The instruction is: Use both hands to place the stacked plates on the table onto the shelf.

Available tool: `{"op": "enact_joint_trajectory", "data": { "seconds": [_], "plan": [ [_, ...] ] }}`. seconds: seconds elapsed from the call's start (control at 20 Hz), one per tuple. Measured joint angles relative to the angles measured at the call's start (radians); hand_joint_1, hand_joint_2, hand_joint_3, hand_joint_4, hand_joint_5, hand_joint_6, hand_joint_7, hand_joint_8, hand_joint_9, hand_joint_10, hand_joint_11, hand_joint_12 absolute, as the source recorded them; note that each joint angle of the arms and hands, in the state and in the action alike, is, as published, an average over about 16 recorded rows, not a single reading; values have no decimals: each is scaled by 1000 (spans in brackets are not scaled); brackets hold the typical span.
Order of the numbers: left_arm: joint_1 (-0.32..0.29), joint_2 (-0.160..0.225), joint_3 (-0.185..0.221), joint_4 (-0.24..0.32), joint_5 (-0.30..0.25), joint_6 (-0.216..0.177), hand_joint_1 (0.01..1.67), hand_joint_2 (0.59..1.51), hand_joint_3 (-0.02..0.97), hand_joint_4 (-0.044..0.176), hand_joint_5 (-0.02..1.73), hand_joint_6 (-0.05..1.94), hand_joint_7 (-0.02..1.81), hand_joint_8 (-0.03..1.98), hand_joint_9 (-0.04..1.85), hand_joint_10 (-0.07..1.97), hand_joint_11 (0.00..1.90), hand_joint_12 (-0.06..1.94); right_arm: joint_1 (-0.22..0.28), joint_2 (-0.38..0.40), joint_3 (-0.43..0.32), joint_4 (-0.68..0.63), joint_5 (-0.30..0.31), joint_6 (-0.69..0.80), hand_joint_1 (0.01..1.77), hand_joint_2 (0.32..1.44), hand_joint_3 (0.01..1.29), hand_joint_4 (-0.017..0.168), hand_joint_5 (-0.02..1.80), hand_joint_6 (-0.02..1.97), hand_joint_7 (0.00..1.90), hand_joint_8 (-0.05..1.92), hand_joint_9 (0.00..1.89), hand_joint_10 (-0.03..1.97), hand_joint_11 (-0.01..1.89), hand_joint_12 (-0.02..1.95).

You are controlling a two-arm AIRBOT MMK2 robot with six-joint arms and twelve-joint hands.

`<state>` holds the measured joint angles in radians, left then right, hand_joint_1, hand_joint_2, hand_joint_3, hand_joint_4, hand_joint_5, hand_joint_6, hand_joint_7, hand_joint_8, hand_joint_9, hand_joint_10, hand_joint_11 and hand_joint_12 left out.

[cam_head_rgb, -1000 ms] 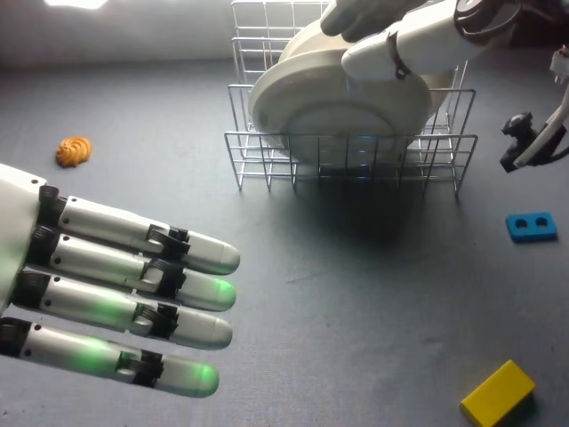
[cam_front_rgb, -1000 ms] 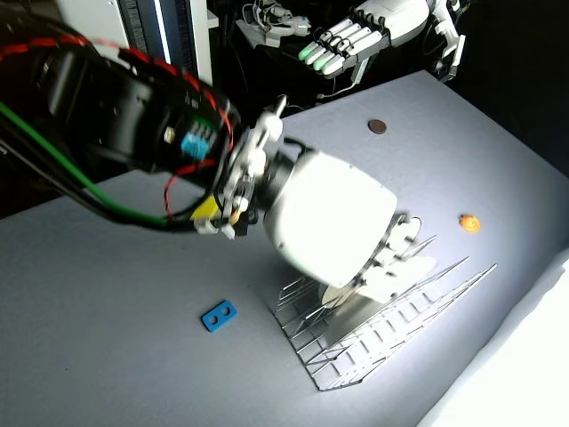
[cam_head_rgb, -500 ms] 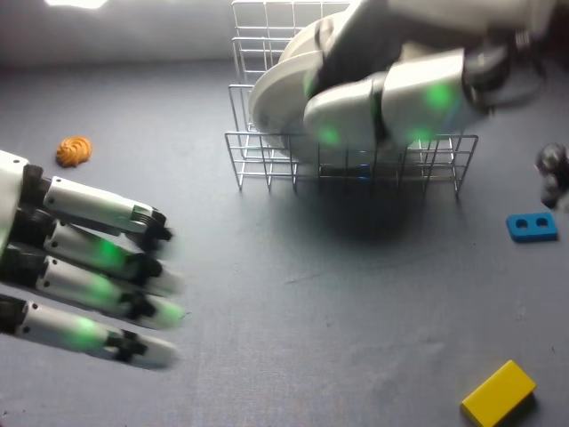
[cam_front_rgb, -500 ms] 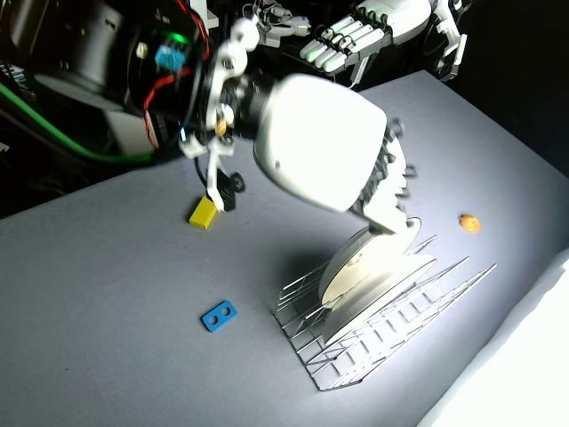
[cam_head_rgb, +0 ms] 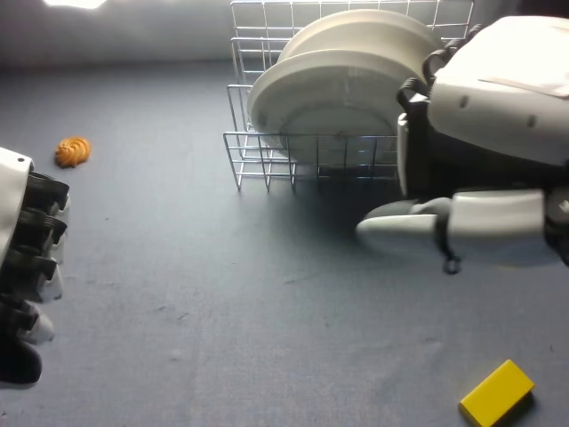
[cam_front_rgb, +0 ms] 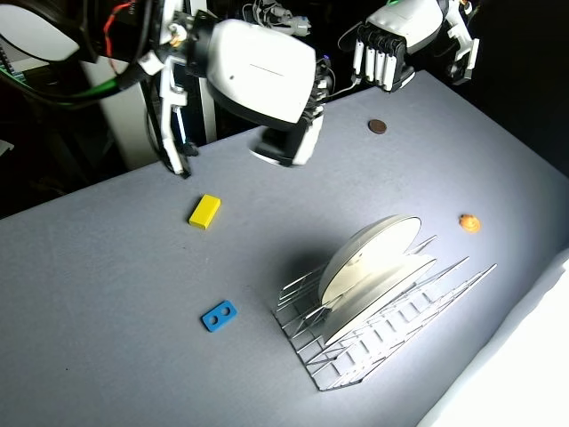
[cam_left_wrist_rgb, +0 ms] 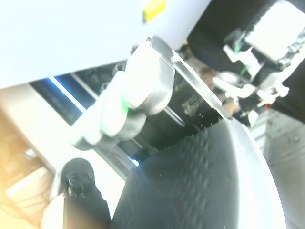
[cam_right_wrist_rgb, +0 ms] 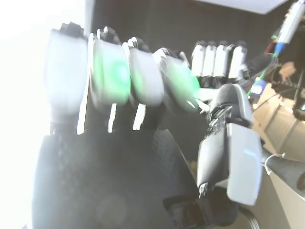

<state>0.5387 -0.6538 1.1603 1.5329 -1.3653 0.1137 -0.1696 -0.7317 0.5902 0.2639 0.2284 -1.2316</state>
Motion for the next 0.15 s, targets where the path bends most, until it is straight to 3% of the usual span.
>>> {"op": "enact_joint_trajectory", "data": {
  "seconds": [0.15],
  "plan": [
    [0,-2,3,2,0,0,346,1235,-1,144,1444,1883,1536,1908,1582,1905,1554,1920,-10,36,-37,-23,4,0,319,1172,8,22,1377,1896,1448,1894,1481,1913,1518,1914]
  ]
}}
